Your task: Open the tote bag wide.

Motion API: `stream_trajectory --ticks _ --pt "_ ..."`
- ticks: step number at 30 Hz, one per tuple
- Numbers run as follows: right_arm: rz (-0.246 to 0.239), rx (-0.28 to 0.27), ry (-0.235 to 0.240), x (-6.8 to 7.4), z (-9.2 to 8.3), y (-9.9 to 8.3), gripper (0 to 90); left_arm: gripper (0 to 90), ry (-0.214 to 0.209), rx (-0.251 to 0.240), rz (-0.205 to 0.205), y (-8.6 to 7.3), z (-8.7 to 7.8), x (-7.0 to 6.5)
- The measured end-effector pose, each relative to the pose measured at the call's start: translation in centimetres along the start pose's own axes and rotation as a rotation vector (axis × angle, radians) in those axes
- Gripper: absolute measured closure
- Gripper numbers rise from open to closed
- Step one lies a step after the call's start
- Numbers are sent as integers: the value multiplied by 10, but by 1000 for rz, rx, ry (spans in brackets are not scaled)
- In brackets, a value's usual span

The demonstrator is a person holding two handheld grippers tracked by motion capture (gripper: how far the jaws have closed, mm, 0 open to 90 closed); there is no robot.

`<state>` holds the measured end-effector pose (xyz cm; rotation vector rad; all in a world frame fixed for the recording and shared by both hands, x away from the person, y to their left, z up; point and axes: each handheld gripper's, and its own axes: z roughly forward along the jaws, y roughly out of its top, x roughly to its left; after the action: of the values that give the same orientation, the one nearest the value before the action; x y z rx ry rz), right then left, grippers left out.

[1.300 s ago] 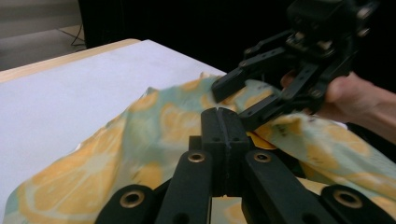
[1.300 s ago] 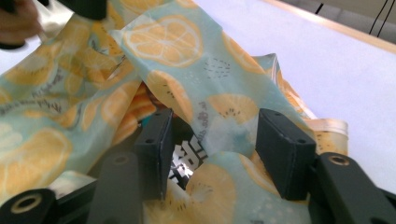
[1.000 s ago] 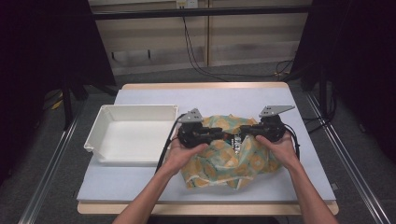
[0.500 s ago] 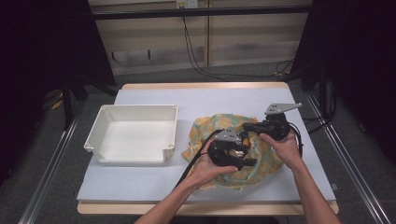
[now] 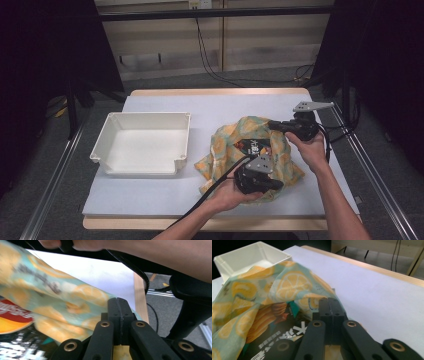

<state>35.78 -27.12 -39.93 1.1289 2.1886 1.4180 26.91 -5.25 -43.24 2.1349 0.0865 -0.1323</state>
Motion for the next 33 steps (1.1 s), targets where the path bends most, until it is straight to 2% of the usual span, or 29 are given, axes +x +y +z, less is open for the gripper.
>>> stream_trajectory --ticks 2,3,4,5,6,9,10,11,12,13,14,15,17,18,19,20,21,22,23,25,26,27,28,29,33 --pt "15 -11 -14 -5 -2 0 900 900 15 -1 -8 -3 2 0" --pt "15 -11 -14 -5 -2 0 900 900 29 -2 2 -5 1 1" --pt "20 -14 -3 -6 -4 -2 900 782 59 -33 -25 -8 -6 4" --pt "20 -14 -3 -6 -4 -2 900 741 59 -33 -25 -8 -6 4" --pt "13 -1 3 -4 -4 -4 900 732 75 -53 -20 -8 -16 8" --pt "2 2 13 -1 -3 -5 900 680 85 -75 -33 -8 -24 12" --pt "5 -2 15 -1 -3 -6 900 638 122 -94 -68 -9 -28 15" --pt "5 -2 15 -1 -3 -6 900 588 122 -94 -68 -9 -28 15" --pt "8 1 13 0 -3 -5 900 538 161 -84 -89 -12 -25 19" --pt "8 1 13 0 -3 -5 900 483 161 -84 -89 -12 -25 19" --pt "7 3 10 0 -3 -5 900 432 206 -20 -87 -17 -17 21" --pt "2 3 11 0 -4 -5 900 402 200 -20 -90 -20 -14 22" --pt "1 2 3 -1 -6 -5 900 417 208 -11 -77 -24 -11 21" --pt "-2 0 1 -2 -8 -6 900 441 198 -17 -85 -25 -10 21" --pt "-2 0 1 -2 -8 -6 900 520 198 -17 -85 -25 -10 21" --pt "-6 0 -24 -4 -11 -6 900 619 188 15 -58 -26 -9 20" --pt "-6 0 -24 -4 -11 -6 900 712 188 15 -58 -26 -9 20" --pt "7 -12 -29 -7 -14 -6 900 813 169 10 -32 -25 -9 17" --pt "6 -10 -34 -8 -14 -6 900 868 163 8 -22 -24 -11 15" --pt "5 -7 -41 -9 -14 -6 900 894 150 -8 -14 -23 -13 11" --pt "12 4 -53 -13 -10 -7 900 896 143 -16 30 -20 -15 4" --pt "12 4 -53 -13 -10 -7 900 898 143 -16 30 -20 -15 4" --pt "26 4 -67 -20 -5 -7 900 899 135 -13 36 -19 -15 0" --pt "35 -1 -78 -24 -3 -7 900 900 127 10 76 -19 -14 -6" --pt "40 -11 -105 -33 1 -4 900 900 123 14 98 -22 -14 -14"
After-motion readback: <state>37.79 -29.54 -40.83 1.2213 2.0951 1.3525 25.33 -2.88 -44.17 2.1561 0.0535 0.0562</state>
